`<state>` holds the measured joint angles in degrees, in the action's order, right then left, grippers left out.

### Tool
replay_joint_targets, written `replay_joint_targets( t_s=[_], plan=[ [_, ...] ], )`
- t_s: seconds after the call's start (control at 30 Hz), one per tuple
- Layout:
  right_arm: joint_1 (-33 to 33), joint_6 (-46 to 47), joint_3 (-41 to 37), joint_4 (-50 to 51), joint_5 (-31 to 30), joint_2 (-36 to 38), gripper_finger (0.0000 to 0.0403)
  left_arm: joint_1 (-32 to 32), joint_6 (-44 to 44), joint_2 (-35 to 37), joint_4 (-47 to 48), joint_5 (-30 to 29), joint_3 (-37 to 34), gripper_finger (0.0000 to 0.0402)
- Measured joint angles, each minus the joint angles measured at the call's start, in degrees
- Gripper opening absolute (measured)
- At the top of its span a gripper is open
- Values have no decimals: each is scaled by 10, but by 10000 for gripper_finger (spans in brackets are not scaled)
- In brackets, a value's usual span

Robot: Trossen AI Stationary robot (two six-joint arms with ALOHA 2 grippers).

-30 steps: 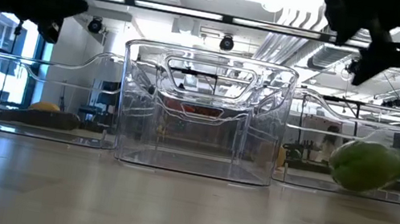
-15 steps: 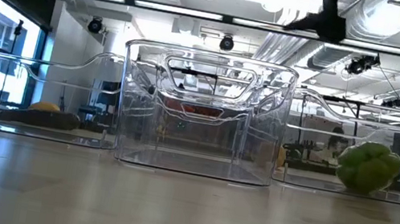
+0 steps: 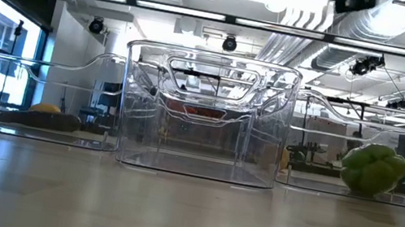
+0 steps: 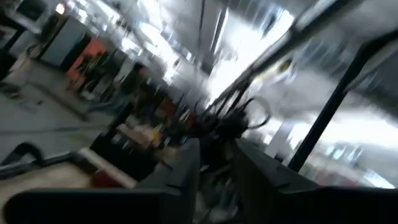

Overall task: Sort produce into baskets
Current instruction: Put the chayote into the bottom right transparent bin

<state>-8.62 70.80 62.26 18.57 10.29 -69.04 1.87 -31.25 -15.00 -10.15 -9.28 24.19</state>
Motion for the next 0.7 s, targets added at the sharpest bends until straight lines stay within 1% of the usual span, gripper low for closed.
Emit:
replay_joint_targets(
  t_s=[0.17,0.23,0.33,0.43,0.57,0.7],
  plan=[
    [-82,88,0,2,-9,0,367,0,45,-55,109,25,103,159],
    [-115,108,0,9,-15,-4,367,0,63,-80,122,37,135,181],
    [-160,119,0,53,-16,-23,367,-1,78,-114,123,49,168,204],
    [-205,116,0,97,-12,-58,367,-2,68,-142,110,49,184,216],
    [-258,106,0,129,-10,-113,367,-14,32,-176,79,49,185,219],
    [-299,107,-1,186,-31,-160,367,-35,0,-210,69,49,185,219]
  ],
)
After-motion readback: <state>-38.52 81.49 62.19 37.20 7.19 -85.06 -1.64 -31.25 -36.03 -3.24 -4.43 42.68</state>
